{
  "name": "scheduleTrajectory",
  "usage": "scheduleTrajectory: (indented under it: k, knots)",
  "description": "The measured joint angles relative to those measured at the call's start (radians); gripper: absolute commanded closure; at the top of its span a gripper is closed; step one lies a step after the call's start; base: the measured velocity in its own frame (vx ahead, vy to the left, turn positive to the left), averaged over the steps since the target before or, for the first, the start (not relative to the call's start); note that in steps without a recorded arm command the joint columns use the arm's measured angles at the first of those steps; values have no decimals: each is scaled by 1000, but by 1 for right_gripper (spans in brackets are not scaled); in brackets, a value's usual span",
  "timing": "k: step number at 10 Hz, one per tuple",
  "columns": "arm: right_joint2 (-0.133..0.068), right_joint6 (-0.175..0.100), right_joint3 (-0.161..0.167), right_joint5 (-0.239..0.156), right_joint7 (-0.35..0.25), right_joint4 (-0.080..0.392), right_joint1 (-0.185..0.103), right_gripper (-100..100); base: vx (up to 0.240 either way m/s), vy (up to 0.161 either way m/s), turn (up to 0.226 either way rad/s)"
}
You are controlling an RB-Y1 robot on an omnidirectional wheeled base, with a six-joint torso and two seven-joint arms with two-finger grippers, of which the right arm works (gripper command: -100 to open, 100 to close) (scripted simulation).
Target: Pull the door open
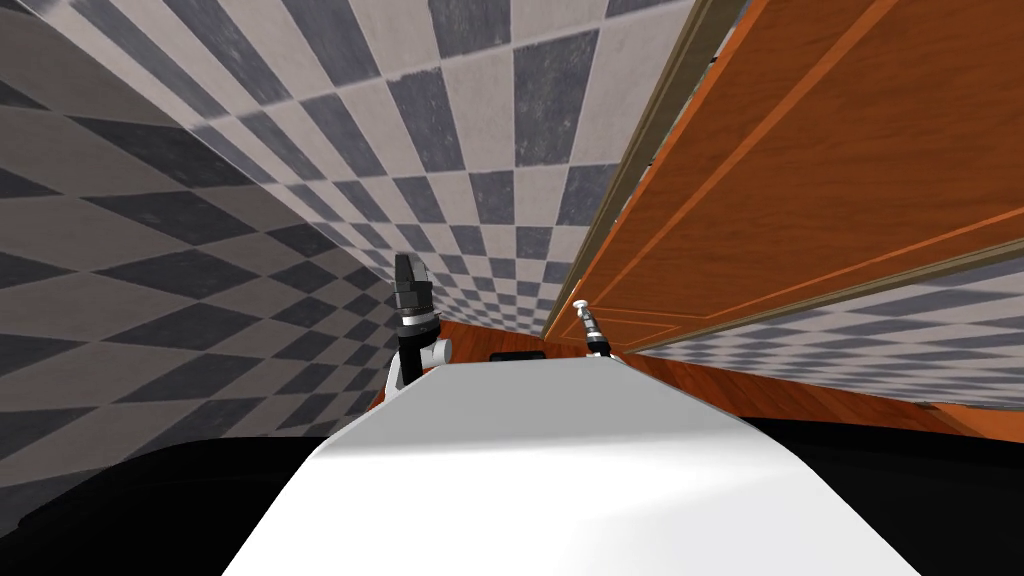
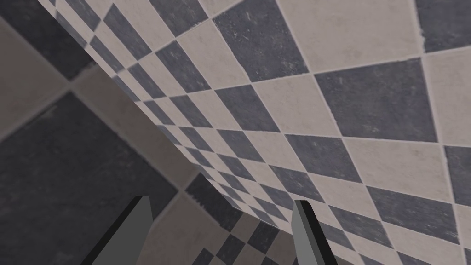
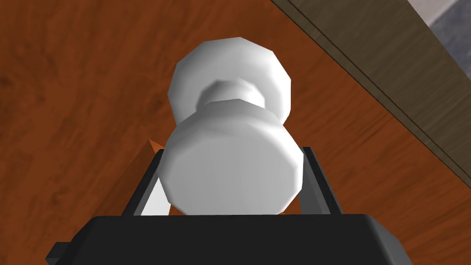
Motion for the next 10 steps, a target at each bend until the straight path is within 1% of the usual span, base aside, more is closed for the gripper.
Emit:
scheduleTrajectory:
  k: [3,5,6,10]
  knots:
    - [0,5,0,-26,-78,0,-2,100,-44,-24,64]
    - [1,8,0,-38,-124,1,-4,100,-65,-31,110]
    - [-1,9,-1,-51,-152,8,-10,100,-57,-20,69]
    - [0,16,-1,-79,-246,9,-11,100,-45,-19,70]
